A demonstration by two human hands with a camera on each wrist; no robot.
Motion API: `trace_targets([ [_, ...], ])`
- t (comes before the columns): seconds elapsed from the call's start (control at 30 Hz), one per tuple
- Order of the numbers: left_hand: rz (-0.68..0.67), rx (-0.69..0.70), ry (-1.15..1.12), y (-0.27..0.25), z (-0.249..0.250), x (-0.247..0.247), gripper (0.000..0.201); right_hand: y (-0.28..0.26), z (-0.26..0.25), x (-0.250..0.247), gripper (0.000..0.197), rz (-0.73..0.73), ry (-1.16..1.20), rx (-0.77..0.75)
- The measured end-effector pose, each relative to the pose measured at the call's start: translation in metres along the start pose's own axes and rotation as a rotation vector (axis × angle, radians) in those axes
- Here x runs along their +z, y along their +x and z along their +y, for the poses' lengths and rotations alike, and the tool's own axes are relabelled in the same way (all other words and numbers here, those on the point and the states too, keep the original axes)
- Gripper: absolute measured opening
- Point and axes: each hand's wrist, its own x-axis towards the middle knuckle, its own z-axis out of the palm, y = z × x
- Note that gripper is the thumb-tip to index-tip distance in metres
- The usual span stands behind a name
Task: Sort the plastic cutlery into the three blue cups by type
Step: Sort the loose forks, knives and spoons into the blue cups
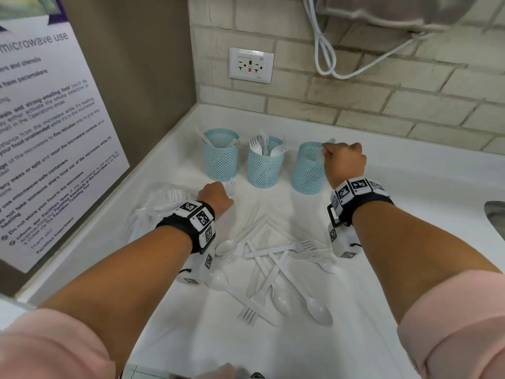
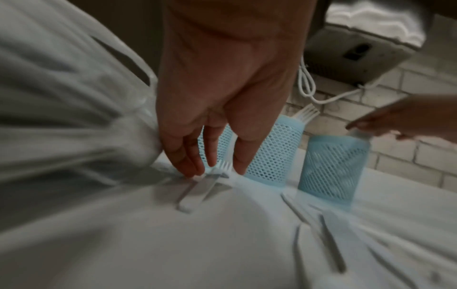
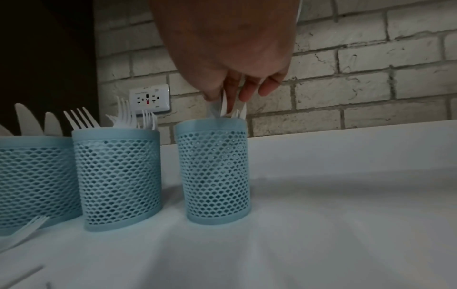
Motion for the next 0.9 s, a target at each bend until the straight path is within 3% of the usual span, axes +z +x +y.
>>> trace_targets([
  [0.1,0.004,0.020,0.098,-0.003,0.003,0.005,0.041,-0.001,-0.011,-0.007,0.025,0.244,0.108,-0.184],
  [0.17,0.001,0.027,0.116,-0.004,0.006,0.008,0.034,-0.005,-0.020,-0.015,0.018,0.239,0.193,-0.343],
  [0.23,-0.014,0.030,0.126,-0.007,0.009,0.008,0.029,-0.013,-0.031,-0.022,0.018,-0.009,0.211,-0.394],
  [0.3,-0.034,0.025,0.121,-0.011,0.012,0.006,0.029,-0.021,-0.039,-0.027,0.019,-0.388,0.100,-0.407],
  [0.37,-0.073,0.030,0.116,-0.016,0.014,0.003,0.030,-0.033,-0.041,-0.023,0.021,-0.812,-0.023,-0.320],
  [0.43,-0.117,0.032,0.108,-0.021,0.017,0.000,0.032,-0.046,-0.040,-0.009,0.032,-1.045,-0.091,-0.202],
  [0.63,-0.302,0.136,0.048,-0.037,0.025,-0.003,0.037,-0.067,-0.040,0.010,0.032,-0.992,-0.130,-0.142],
  [0.77,-0.245,0.212,0.117,-0.047,0.023,0.007,0.039,-0.072,-0.038,0.013,0.035,-0.960,-0.087,-0.094],
  [0.9,-0.236,0.169,0.132,-0.048,0.014,0.020,0.039,-0.079,-0.037,0.012,0.042,-0.928,-0.063,-0.068],
])
